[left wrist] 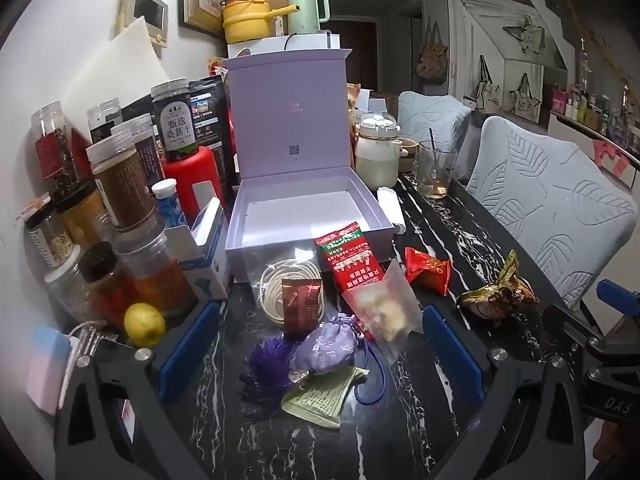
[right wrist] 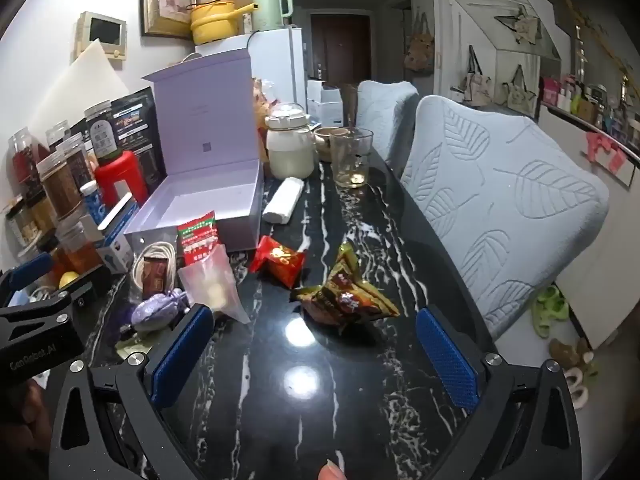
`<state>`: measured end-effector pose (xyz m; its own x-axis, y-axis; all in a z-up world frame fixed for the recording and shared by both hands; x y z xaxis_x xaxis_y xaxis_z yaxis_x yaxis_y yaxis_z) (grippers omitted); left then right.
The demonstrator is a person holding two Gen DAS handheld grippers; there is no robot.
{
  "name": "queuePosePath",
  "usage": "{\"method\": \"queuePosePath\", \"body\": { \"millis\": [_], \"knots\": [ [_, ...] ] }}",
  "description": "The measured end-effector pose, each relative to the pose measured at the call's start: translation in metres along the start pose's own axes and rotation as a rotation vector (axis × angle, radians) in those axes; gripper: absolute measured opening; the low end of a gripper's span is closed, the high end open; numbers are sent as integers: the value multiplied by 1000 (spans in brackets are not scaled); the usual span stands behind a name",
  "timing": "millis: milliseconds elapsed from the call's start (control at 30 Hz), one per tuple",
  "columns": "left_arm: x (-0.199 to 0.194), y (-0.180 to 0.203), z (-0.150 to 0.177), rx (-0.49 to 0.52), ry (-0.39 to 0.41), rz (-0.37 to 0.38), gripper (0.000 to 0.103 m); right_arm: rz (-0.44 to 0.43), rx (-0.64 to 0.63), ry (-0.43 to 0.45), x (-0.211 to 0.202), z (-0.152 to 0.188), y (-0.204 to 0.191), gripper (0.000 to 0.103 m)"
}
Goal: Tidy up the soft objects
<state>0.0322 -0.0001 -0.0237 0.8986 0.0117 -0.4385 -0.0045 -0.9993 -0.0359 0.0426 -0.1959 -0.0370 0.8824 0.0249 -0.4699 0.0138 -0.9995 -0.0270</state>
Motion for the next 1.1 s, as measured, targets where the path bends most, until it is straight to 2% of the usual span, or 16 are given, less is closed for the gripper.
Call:
{"method": "queuePosePath", "body": {
  "millis": [233, 1100],
  "knots": [
    [1, -2, 0, -11, -9, 25, 103, 11, -1, 14, -2, -1, 0, 103],
    [2, 0, 6, -5, -25, 13, 103, 29, 2, 5, 2, 1, 3, 103]
  ]
}}
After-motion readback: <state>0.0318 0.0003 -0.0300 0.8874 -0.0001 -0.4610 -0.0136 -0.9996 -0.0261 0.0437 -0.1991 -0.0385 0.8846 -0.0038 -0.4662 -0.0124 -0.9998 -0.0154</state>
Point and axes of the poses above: each gripper's, at about its wrist camera, not at the fingertips, and x roughly the way its jaws point, y to its right, z to its underside, the point moved 4 cm from there along x, roughly the way its jaws point, and after that the axes turned 10 degrees about y, right-handed, at the moved point
